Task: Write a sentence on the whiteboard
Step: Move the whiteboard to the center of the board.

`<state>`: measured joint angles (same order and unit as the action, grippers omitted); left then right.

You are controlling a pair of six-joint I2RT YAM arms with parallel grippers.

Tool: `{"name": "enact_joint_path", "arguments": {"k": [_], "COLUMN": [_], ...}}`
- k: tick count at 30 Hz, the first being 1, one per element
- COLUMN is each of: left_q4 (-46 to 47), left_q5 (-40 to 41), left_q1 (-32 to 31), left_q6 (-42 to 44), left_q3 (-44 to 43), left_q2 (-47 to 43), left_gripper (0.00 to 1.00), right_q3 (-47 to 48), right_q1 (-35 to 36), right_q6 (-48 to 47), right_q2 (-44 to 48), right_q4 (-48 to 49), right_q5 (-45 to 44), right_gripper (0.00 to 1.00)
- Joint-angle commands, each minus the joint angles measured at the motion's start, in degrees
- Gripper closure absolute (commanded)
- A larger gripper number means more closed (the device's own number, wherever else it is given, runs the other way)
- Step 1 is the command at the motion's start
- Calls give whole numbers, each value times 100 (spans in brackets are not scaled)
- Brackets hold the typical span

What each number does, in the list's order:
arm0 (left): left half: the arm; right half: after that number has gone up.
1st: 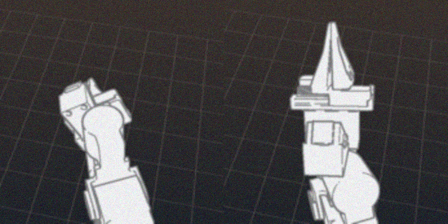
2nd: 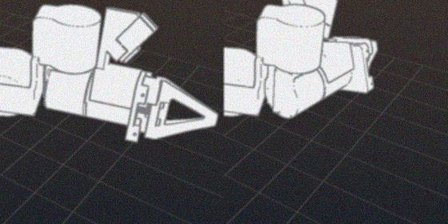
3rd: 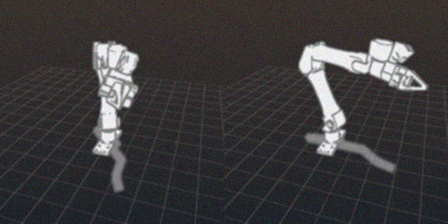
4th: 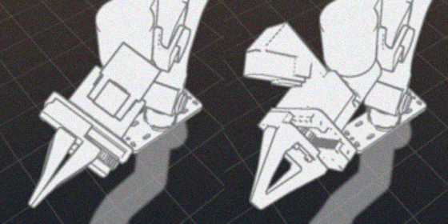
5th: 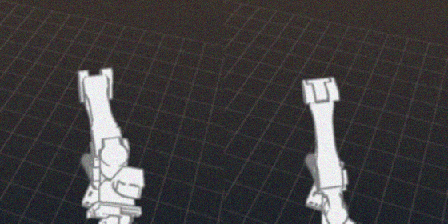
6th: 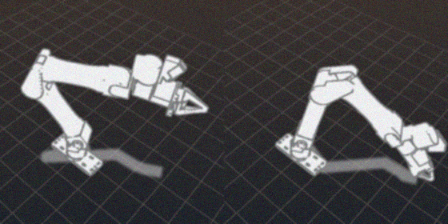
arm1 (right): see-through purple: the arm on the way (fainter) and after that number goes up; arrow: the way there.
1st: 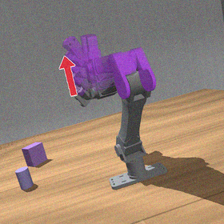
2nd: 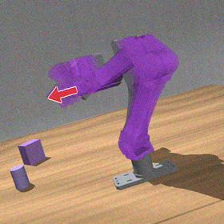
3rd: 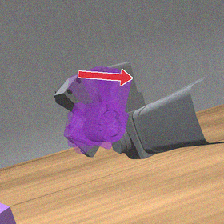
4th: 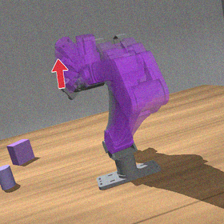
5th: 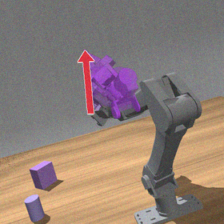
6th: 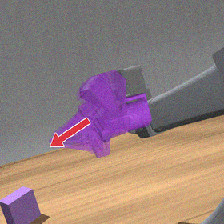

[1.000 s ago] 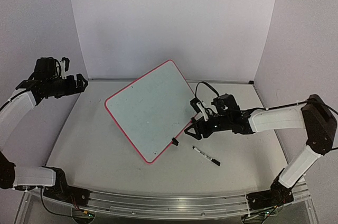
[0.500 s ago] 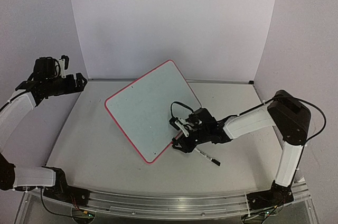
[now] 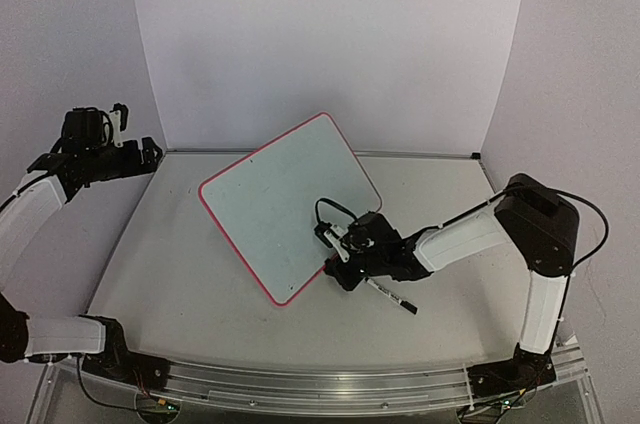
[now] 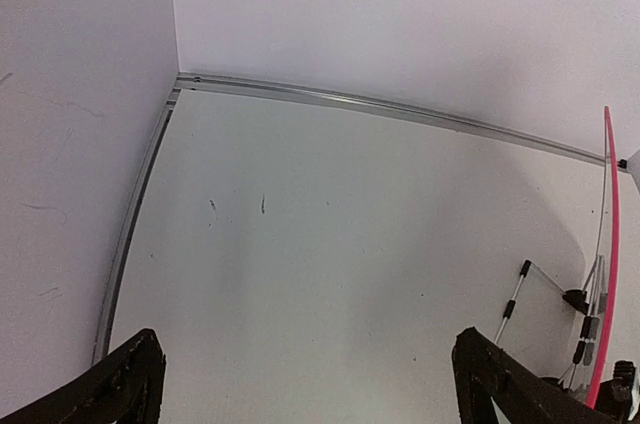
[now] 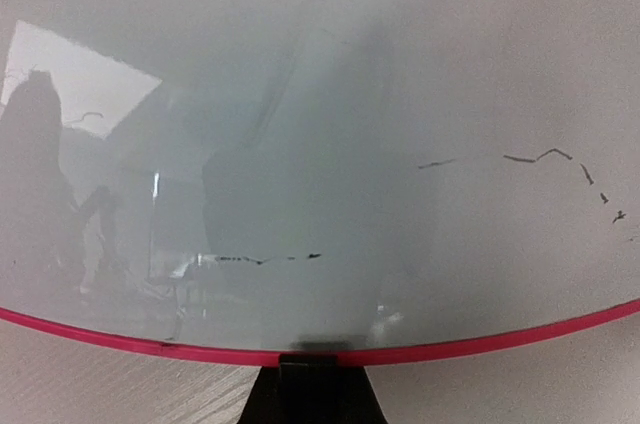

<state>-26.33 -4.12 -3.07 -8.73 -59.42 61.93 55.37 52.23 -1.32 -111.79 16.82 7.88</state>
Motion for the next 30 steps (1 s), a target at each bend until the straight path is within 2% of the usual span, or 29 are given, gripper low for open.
{"name": "enact_joint_path", "arguments": {"k": [1,9,14,20,24,28,30], "left_q4": [173,158,154,198,337,445,432], "left_q5": [234,303,273,-30,-618,-1389,-1634], "left_q1": [-1,-5,-2,-5,-9,-18,-18], "left_q6": [75,29,12,34,56,-73,-293], "left_q3": [12,24,29,50,114,179,162], "left_q2": [-155,-174,-199,-203,-163,-11,69], "left_gripper": [0,0,0,0,1,1,1], "right_q3": [-60,73,272,447,462,576,614], "right_q1": [254,730,831,842,843,845,844], "right_q6": [571,1822,2677,3033,3256,3265,3161], "right_q2": [-63,-250,-406,-467,-467,-523,-483], "right_q4": [499,80,-350,-626,-704,-698,-651], "right_q5": [-967,-3173,-3909,-4208,-4320,-4057,-3791], "right_gripper": [100,100,100,100,100,100,84]}}
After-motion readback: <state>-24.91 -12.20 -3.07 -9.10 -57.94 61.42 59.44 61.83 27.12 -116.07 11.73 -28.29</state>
